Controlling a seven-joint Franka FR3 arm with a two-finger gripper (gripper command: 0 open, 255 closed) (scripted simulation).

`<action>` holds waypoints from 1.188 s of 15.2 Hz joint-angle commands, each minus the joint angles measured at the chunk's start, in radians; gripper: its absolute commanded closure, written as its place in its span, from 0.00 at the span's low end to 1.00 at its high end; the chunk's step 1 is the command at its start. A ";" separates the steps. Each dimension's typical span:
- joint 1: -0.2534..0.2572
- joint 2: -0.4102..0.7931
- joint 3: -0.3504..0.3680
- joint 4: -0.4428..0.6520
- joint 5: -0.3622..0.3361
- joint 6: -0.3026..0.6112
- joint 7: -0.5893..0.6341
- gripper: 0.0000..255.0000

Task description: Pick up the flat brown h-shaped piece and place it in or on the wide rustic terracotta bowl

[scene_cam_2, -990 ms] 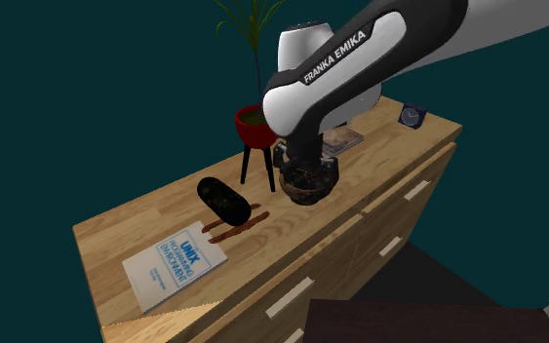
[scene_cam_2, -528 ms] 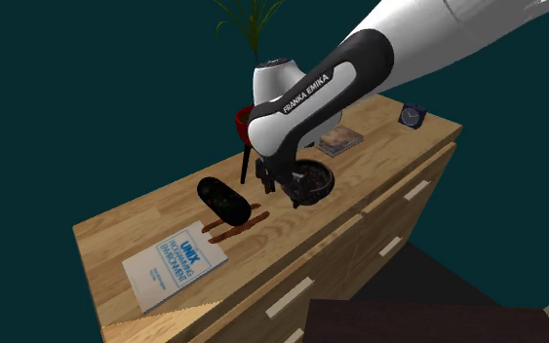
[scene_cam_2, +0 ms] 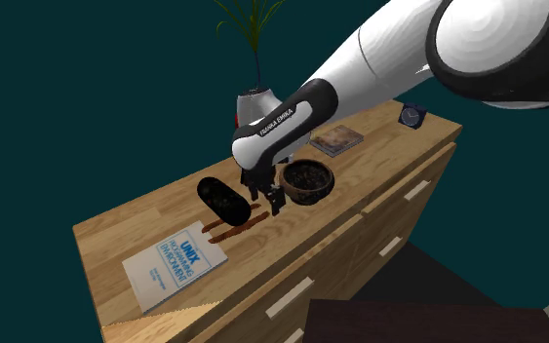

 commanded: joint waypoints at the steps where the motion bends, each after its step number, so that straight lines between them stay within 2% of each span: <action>1: 0.042 0.087 -0.021 0.092 -0.005 -0.010 0.038 0.00; 3: 0.075 0.172 -0.040 0.194 -0.002 -0.029 0.059 0.00; 4: 0.080 0.185 -0.043 0.211 -0.002 -0.032 0.062 0.00; 11: 0.096 0.255 -0.067 0.224 -0.023 0.025 0.073 0.00; 18: 0.096 0.255 -0.067 0.224 -0.023 0.025 0.073 0.00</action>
